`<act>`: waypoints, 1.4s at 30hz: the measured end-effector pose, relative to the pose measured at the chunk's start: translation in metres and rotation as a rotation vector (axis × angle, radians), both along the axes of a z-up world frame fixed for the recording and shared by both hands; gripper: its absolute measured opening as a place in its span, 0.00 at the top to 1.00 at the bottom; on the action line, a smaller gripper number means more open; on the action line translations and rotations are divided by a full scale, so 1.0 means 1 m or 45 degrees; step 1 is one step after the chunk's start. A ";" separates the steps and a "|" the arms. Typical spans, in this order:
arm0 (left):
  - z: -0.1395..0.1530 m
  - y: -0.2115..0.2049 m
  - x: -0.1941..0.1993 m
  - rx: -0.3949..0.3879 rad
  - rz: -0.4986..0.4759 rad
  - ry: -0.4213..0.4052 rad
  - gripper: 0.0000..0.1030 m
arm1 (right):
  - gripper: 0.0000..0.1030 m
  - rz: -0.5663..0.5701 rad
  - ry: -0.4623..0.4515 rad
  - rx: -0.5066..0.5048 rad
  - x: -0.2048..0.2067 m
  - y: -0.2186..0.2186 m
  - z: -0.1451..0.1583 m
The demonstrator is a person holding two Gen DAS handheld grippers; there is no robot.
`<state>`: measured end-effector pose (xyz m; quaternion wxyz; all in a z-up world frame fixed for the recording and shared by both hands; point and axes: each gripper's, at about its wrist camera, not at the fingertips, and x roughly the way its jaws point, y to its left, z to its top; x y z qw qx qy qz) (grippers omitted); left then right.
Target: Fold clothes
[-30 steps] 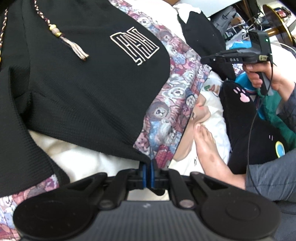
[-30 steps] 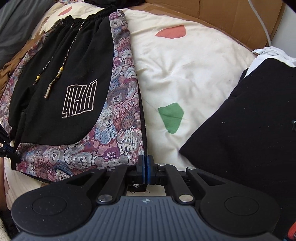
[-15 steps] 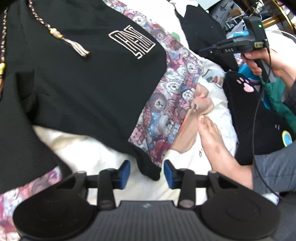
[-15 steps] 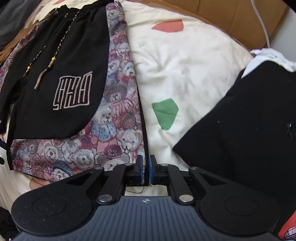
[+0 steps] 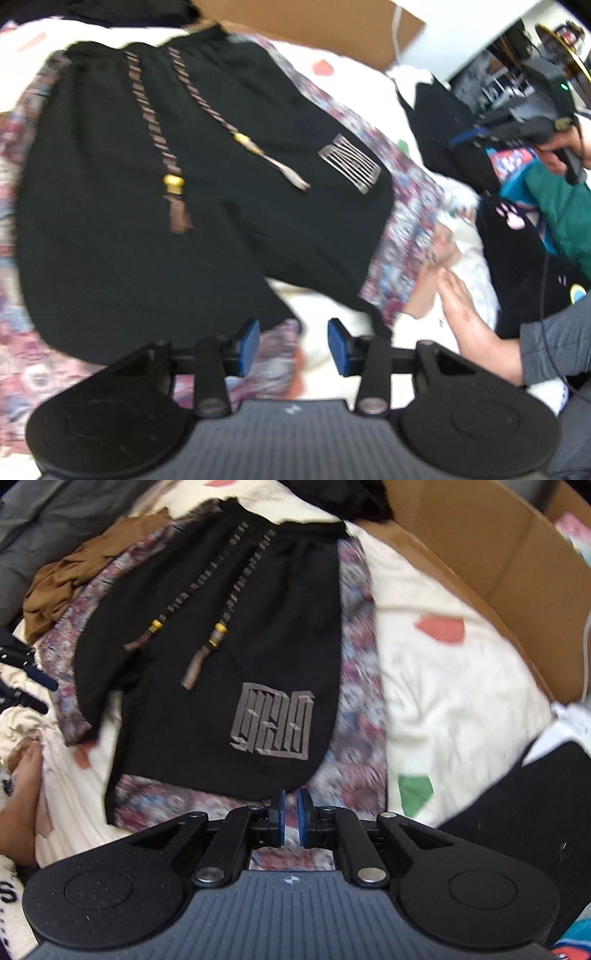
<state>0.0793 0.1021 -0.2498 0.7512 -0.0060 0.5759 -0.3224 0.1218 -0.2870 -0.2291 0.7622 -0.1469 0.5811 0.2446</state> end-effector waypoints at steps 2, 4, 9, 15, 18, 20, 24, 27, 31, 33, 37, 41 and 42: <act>0.004 0.018 0.003 0.022 0.031 -0.024 0.58 | 0.92 0.009 -0.016 0.006 0.001 0.016 0.009; 0.008 0.037 0.004 0.040 0.063 -0.051 0.58 | 0.92 0.011 -0.037 0.013 0.001 0.032 0.015; 0.008 0.084 0.006 0.036 0.152 -0.088 0.58 | 0.92 -0.036 -0.093 0.047 0.000 0.070 0.020; -0.006 0.129 0.002 0.064 0.264 -0.129 0.57 | 0.92 -0.141 -0.037 0.161 -0.007 0.108 0.003; -0.015 0.153 0.002 0.082 0.346 -0.153 0.57 | 0.92 -0.180 0.007 0.214 -0.018 0.124 -0.013; -0.020 0.170 0.001 0.088 0.394 -0.159 0.57 | 0.92 -0.195 0.043 0.240 -0.025 0.135 -0.026; -0.027 0.192 -0.004 0.097 0.445 -0.157 0.57 | 0.92 -0.188 0.102 0.263 -0.037 0.159 -0.053; -0.034 0.206 -0.012 0.093 0.490 -0.146 0.57 | 0.92 -0.167 0.124 0.280 -0.047 0.178 -0.068; -0.042 0.215 -0.021 0.090 0.505 -0.122 0.53 | 0.69 -0.185 0.152 0.315 -0.060 0.193 -0.085; -0.047 0.221 -0.024 0.100 0.525 -0.110 0.53 | 0.66 -0.215 0.175 0.337 -0.064 0.198 -0.093; -0.050 0.232 -0.027 0.091 0.556 -0.121 0.50 | 0.65 -0.275 0.209 0.371 -0.073 0.205 -0.108; -0.059 0.235 -0.027 0.112 0.561 -0.120 0.47 | 0.65 -0.393 0.227 0.425 -0.079 0.205 -0.121; -0.061 0.236 -0.027 0.117 0.563 -0.121 0.47 | 0.64 -0.415 0.223 0.439 -0.080 0.206 -0.122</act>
